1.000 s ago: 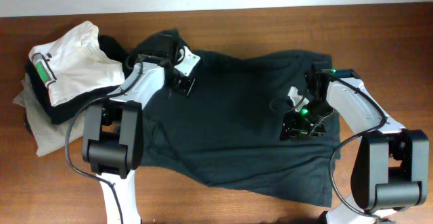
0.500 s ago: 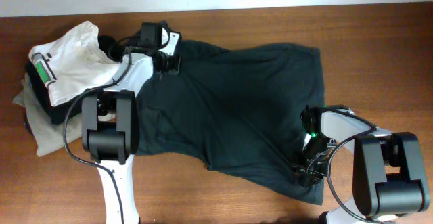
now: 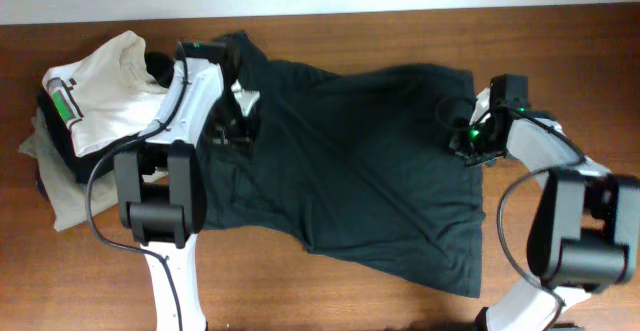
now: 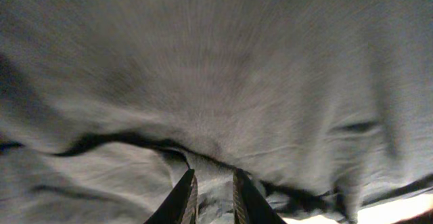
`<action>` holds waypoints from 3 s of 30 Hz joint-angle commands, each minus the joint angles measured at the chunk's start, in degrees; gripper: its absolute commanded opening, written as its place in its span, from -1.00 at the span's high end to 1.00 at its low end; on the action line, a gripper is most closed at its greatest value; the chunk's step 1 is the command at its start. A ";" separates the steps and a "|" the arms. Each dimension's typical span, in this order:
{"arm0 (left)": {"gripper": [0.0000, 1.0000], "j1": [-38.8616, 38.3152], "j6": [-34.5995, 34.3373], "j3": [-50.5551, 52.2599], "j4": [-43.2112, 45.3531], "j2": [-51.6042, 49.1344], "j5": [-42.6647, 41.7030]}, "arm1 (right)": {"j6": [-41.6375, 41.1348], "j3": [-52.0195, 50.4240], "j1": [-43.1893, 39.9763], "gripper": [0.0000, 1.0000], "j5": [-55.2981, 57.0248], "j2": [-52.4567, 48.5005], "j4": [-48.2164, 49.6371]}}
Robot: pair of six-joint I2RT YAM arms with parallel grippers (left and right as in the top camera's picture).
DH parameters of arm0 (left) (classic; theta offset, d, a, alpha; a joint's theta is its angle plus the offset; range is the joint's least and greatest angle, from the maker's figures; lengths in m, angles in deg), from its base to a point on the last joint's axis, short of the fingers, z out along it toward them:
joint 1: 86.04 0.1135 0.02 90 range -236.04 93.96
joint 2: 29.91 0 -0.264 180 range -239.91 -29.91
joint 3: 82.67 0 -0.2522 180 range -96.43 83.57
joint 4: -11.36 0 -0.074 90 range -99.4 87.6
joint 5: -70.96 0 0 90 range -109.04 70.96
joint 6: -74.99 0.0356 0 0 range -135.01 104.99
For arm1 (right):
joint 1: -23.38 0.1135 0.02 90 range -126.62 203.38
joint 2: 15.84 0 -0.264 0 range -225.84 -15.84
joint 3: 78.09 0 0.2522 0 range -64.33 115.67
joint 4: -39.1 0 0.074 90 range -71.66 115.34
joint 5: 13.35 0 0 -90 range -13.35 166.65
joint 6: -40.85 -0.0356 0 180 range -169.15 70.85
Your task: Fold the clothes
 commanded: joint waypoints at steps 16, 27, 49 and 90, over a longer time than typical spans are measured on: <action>0.84 -0.26 -4.15 0.98 11.13 0.92 4.70 | 2.89 23.10 -0.63 0.32 -2.78 -11.32 -3.30; 0.40 -2.23 -0.66 0.79 15.93 0.66 4.90 | 5.22 29.38 -9.27 0.14 -13.00 -18.67 0.66; 0.14 -8.66 -0.24 13.07 10.84 2.89 4.00 | 7.78 12.02 -9.20 -0.25 -2.73 16.85 -40.44; 1.00 -8.61 0.48 2.45 9.18 10.29 13.29 | -10.71 -9.84 -26.16 0.92 -8.59 27.10 -6.58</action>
